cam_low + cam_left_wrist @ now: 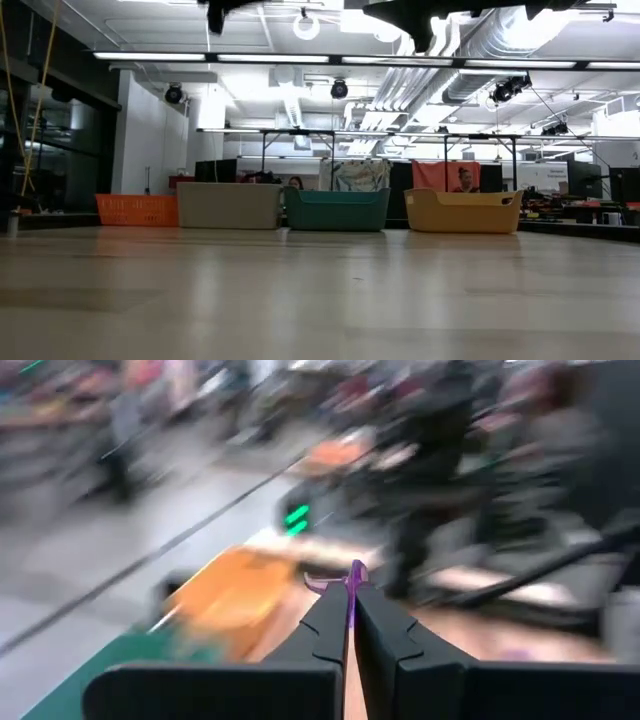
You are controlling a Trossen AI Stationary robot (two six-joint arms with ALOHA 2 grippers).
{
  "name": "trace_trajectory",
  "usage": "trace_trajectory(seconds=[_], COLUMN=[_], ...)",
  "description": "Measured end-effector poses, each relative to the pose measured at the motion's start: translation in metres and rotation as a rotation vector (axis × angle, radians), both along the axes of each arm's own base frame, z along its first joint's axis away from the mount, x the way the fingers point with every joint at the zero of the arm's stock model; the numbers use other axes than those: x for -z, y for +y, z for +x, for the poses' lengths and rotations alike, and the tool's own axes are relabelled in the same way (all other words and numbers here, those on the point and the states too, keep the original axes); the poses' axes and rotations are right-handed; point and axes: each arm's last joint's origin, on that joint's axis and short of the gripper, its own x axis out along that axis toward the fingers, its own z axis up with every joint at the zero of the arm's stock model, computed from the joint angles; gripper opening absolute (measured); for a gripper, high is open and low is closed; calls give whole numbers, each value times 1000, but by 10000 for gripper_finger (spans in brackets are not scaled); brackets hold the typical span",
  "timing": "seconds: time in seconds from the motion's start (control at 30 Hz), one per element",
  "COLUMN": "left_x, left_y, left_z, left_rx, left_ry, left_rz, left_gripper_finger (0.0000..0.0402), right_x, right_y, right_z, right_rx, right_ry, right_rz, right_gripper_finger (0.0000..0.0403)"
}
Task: Sort Halloween decoration
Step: Put the violet witch hat into the gray bin
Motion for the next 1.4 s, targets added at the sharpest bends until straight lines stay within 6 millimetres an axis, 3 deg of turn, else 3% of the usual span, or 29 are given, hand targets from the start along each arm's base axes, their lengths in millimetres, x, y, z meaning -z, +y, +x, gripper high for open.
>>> trace_trajectory(seconds=[0.1,0.2,0.4,0.57,0.77,1.07,1.23,1.4], left_x=[10,19,63,106,130,122,105,64], left_y=[31,76,168,204,210,204,198,172], left_z=[1,-1,-16,-26,-26,-24,-28,-31], left_rx=[-193,-328,-513,-587,-580,-599,-598,-427], left_ry=[150,294,544,686,818,855,767,549], left_rz=[-64,-139,-403,-595,-613,-514,-542,-614], left_gripper_finger=[0,0,0,0,7,86,139,161], right_x=[0,0,0,0,1,1,2,2], right_y=[0,0,-3,-4,-4,-4,-4,-4], right_z=[0,0,0,-1,-1,-1,0,0], right_rx=[0,6,91,137,139,138,138,138], right_ry=[0,0,2,2,7,11,16,23], right_rz=[1,2,1,5,6,-1,-4,-4], right_gripper_finger=[204,204,204,204,204,204,204,204])
